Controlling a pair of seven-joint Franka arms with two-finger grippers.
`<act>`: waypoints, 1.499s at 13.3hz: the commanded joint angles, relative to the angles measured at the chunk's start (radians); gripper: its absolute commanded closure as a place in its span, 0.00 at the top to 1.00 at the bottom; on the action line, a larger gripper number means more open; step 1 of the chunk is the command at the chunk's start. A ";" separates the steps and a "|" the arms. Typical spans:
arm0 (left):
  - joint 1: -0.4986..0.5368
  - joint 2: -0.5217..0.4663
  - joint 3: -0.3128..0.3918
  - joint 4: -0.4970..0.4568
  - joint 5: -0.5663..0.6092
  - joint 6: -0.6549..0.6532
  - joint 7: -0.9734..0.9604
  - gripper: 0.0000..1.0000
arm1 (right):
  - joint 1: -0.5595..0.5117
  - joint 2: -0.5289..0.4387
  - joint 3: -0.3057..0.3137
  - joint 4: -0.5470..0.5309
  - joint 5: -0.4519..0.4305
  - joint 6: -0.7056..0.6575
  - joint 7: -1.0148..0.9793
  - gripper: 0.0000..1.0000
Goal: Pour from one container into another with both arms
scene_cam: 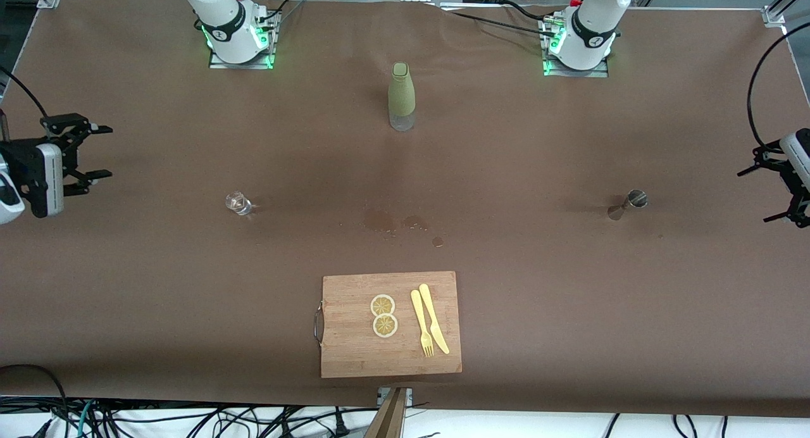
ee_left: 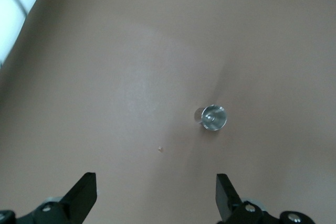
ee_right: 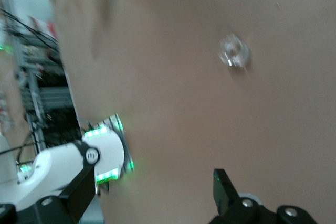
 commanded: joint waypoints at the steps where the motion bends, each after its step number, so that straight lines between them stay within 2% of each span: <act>1: -0.041 -0.052 0.008 -0.035 0.059 -0.034 -0.281 1.00 | 0.000 -0.118 0.078 -0.050 -0.146 0.051 0.133 1.00; 4: -0.073 -0.091 0.006 -0.035 0.090 -0.098 -0.560 1.00 | -0.005 -0.242 0.156 -0.171 -0.261 0.076 0.370 1.00; 7: -0.130 -0.141 0.002 -0.035 0.113 -0.196 -0.872 1.00 | -0.031 -0.411 0.252 -0.379 -0.275 0.216 0.739 1.00; 8: -0.148 -0.155 -0.006 -0.035 0.121 -0.228 -0.973 1.00 | -0.037 -0.449 0.270 -0.412 -0.287 0.243 0.836 1.00; 10: -0.159 -0.187 -0.046 -0.035 0.147 -0.278 -1.133 1.00 | -0.067 -0.512 0.277 -0.475 -0.283 0.316 0.897 1.00; 12: -0.177 -0.218 -0.055 -0.035 0.147 -0.318 -1.243 1.00 | -0.115 -0.538 0.248 -0.550 -0.277 0.518 0.896 1.00; 13: -0.194 -0.233 -0.066 -0.035 0.147 -0.339 -1.291 1.00 | -0.114 -0.544 0.210 -0.555 -0.278 0.560 0.884 1.00; 15: -0.199 -0.259 -0.092 -0.036 0.148 -0.355 -1.371 1.00 | -0.112 -0.555 0.204 -0.545 -0.277 0.490 0.928 1.00; 16: -0.199 -0.264 -0.095 -0.037 0.148 -0.355 -1.386 1.00 | -0.106 -0.557 0.207 -0.539 -0.275 0.464 1.011 1.00; 17: -0.199 -0.263 -0.095 -0.038 0.148 -0.353 -1.387 1.00 | -0.080 -0.558 0.219 -0.527 -0.277 0.437 1.157 1.00; 19: -0.199 -0.260 -0.095 -0.040 0.147 -0.353 -1.374 1.00 | -0.060 -0.554 0.298 -0.492 -0.277 0.386 1.416 1.00; 20: -0.197 -0.256 -0.093 -0.040 0.147 -0.352 -1.374 1.00 | -0.060 -0.549 0.334 -0.483 -0.290 0.374 1.480 1.00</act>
